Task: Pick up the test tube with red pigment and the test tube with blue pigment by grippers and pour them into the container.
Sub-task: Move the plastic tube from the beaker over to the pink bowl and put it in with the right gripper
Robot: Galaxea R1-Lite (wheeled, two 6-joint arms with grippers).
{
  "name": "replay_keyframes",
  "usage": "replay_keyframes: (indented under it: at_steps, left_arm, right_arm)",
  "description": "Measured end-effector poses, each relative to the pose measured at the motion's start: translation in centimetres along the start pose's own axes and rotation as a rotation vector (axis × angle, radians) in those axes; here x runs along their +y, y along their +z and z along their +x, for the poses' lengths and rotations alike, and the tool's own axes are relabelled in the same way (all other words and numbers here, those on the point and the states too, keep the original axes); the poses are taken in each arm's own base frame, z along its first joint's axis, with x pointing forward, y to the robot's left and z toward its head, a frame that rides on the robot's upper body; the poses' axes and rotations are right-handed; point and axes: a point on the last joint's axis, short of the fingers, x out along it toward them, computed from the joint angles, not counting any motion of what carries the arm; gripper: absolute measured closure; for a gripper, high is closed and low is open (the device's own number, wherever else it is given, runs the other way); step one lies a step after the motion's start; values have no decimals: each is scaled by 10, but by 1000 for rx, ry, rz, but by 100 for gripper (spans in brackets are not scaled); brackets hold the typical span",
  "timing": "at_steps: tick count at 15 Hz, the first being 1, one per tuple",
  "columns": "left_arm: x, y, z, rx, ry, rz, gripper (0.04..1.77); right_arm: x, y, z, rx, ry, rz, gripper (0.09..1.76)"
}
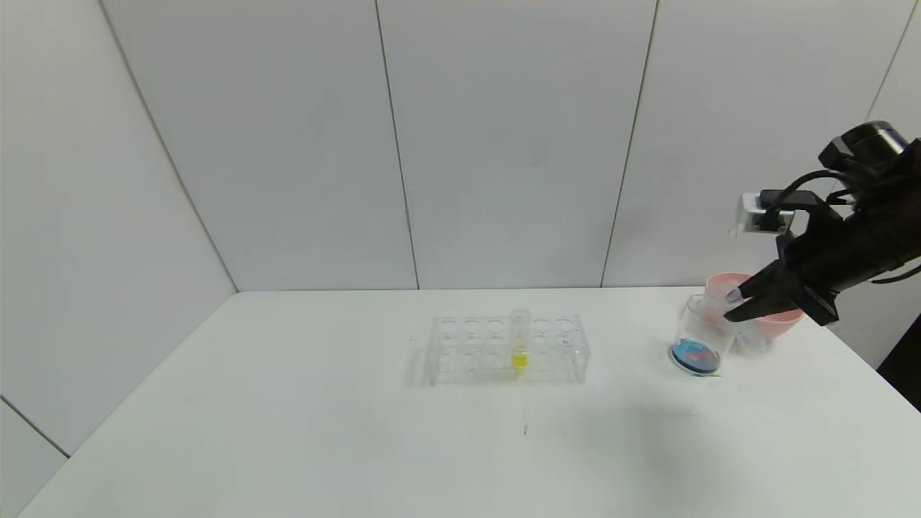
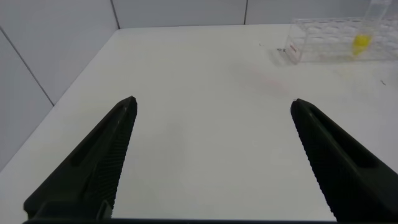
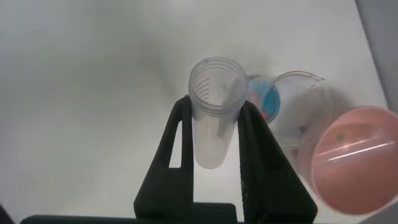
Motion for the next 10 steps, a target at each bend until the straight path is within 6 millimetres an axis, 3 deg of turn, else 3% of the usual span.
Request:
replay_keyframes:
  at_steps: [4, 10]
  left_arm:
    - [0, 0, 0, 0, 0, 0, 5]
    - [0, 0, 0, 0, 0, 0, 5]
  right_arm:
    - [13, -20, -13, -161, 14, 163, 136]
    - [33, -40, -17, -458, -269, 336, 136]
